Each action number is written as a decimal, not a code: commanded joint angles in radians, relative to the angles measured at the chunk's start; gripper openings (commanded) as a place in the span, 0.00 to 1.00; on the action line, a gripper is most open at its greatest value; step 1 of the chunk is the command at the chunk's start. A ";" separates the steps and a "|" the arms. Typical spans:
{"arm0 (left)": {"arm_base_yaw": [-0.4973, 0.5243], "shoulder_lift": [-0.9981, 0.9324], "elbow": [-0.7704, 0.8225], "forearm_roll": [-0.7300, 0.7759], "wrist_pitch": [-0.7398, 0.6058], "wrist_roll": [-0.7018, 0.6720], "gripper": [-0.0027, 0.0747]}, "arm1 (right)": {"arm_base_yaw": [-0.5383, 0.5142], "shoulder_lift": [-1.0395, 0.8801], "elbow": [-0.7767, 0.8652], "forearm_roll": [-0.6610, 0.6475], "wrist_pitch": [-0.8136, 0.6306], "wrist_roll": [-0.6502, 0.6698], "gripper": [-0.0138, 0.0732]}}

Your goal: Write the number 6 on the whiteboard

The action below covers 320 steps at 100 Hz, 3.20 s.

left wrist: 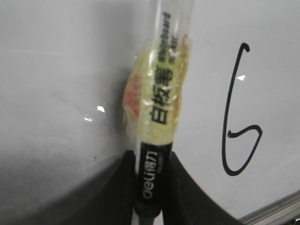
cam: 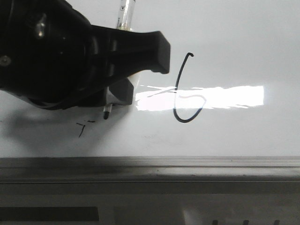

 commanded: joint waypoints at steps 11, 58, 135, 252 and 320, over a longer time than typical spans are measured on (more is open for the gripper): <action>0.040 0.010 0.001 -0.035 -0.116 -0.005 0.01 | -0.009 0.006 -0.031 -0.003 -0.086 -0.003 0.08; 0.130 0.010 0.001 -0.036 -0.059 -0.005 0.01 | -0.009 0.006 -0.031 -0.003 -0.088 -0.003 0.08; 0.130 0.010 0.001 -0.036 -0.052 -0.005 0.56 | -0.009 0.006 -0.031 -0.001 -0.096 -0.003 0.08; -0.166 -0.929 0.235 -0.125 -0.141 0.470 0.02 | -0.016 -0.445 -0.031 -0.446 0.365 0.259 0.11; -0.166 -1.018 0.275 -0.127 -0.129 0.470 0.01 | -0.016 -0.424 0.074 -0.414 0.385 0.259 0.11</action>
